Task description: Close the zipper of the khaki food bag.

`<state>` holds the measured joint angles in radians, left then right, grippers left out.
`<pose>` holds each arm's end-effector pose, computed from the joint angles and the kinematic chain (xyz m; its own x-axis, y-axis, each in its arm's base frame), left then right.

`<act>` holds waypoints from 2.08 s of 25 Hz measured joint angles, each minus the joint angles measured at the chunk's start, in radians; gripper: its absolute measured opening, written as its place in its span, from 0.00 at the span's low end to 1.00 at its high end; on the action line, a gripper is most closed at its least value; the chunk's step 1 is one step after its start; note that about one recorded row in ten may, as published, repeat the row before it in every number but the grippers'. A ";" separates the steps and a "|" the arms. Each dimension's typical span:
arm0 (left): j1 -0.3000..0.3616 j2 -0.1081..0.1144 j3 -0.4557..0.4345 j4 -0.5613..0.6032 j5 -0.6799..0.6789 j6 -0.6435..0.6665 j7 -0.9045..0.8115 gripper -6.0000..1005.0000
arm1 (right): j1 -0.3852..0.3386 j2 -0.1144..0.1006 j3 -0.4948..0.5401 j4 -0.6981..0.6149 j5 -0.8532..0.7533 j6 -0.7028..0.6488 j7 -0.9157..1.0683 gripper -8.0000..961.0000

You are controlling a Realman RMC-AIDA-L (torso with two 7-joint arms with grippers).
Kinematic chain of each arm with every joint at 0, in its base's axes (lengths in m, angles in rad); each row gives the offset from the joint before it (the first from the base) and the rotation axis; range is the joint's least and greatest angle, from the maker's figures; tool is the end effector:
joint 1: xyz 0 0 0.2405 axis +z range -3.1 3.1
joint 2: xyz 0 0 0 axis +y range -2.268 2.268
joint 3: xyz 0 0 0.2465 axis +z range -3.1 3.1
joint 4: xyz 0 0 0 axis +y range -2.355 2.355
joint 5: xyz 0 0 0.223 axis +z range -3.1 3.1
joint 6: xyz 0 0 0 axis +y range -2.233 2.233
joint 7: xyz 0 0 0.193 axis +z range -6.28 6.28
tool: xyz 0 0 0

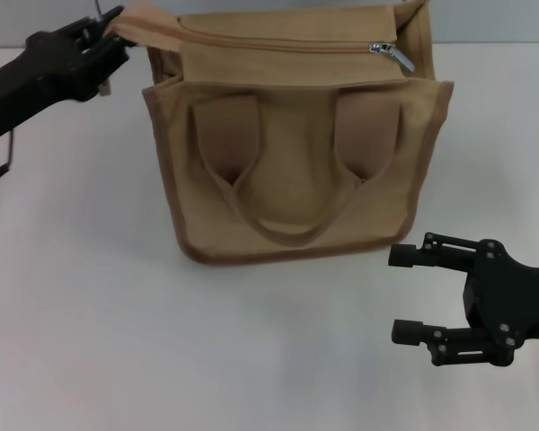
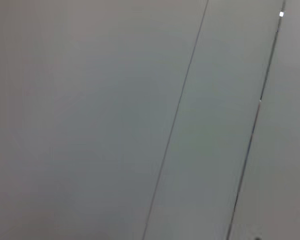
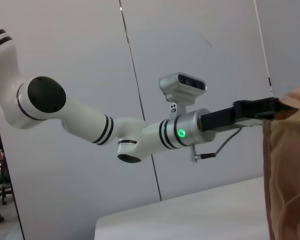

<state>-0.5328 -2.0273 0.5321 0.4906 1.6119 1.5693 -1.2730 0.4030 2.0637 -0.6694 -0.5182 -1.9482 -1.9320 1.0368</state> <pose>-0.2310 0.3870 0.0315 0.5241 0.1455 0.8391 0.5877 -0.7748 -0.2328 0.2403 0.2583 -0.0341 0.7190 -0.1700 -0.6739 -0.2201 -0.9754 0.0113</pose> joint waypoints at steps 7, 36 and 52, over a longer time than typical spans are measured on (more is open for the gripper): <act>0.085 0.083 0.073 0.058 0.000 0.172 -0.049 0.34 | 0.007 0.009 -0.005 0.004 0.000 0.012 0.000 0.85; 0.125 -0.032 0.212 0.054 0.338 0.332 0.210 0.81 | 0.032 0.013 -0.042 0.050 0.000 0.087 -0.018 0.84; 0.123 -0.032 0.212 0.052 0.339 0.332 0.211 0.81 | 0.036 0.013 -0.047 0.050 0.000 0.087 -0.015 0.84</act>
<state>-0.4096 -2.0589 0.7441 0.5430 1.9512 1.9017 -1.0625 0.4388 2.0770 -0.7163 -0.4678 -1.9480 -1.8446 1.0218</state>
